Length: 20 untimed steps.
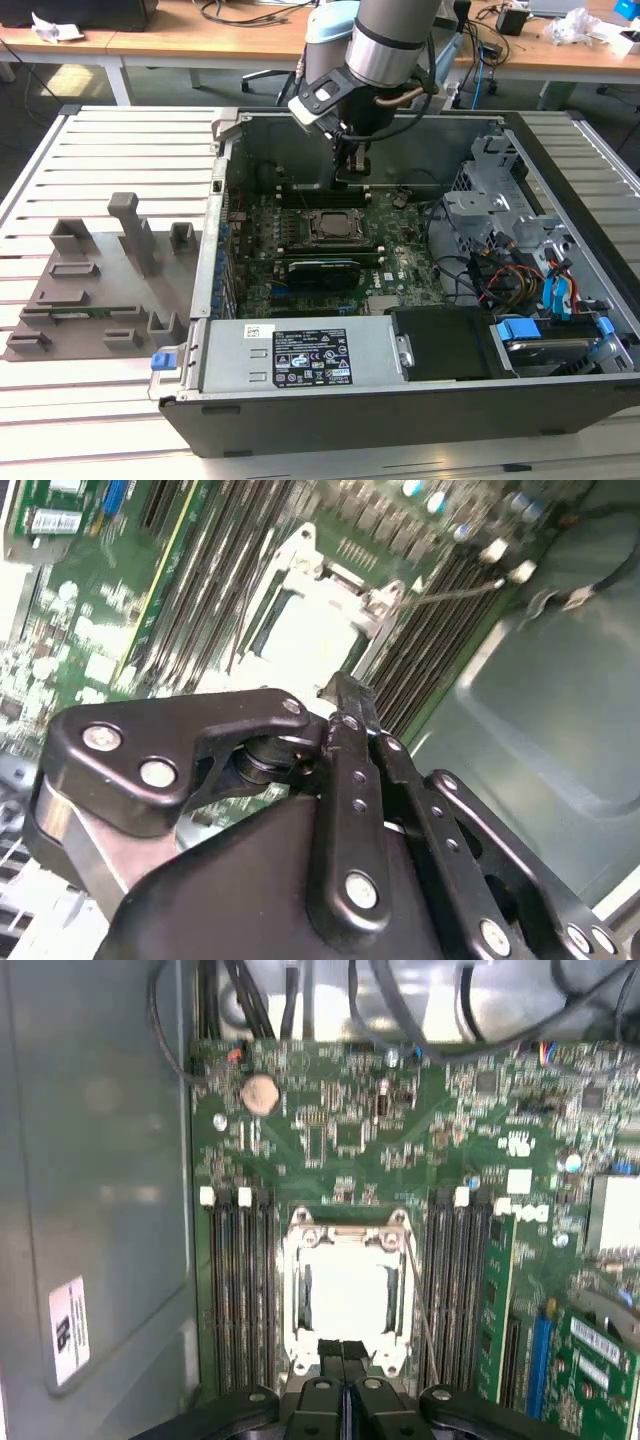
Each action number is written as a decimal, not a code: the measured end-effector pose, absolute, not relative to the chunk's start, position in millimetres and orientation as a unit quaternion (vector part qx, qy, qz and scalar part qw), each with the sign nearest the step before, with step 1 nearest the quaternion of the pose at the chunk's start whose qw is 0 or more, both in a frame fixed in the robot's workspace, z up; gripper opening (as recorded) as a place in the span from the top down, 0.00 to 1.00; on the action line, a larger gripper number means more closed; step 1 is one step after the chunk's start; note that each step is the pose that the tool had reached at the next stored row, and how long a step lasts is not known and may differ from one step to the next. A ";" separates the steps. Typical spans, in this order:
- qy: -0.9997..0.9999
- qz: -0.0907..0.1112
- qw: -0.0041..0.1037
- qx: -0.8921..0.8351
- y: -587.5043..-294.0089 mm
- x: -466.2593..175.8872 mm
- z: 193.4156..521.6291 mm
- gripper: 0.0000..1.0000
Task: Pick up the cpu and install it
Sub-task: 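Install the first cpu locking lever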
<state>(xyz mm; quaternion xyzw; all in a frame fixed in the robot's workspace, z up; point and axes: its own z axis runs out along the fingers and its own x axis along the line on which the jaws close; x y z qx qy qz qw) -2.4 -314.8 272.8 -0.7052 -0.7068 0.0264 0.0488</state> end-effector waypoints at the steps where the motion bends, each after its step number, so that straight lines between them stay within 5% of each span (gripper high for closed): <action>1: -0.707 0.015 0.037 -0.706 -314.8 -2.4 272.8 0.89; 6: -0.708 -0.010 0.012 -0.706 -314.8 -2.4 272.0 0.89; 20: -0.799 -0.010 0.013 -0.601 -314.8 -2.4 272.1 0.89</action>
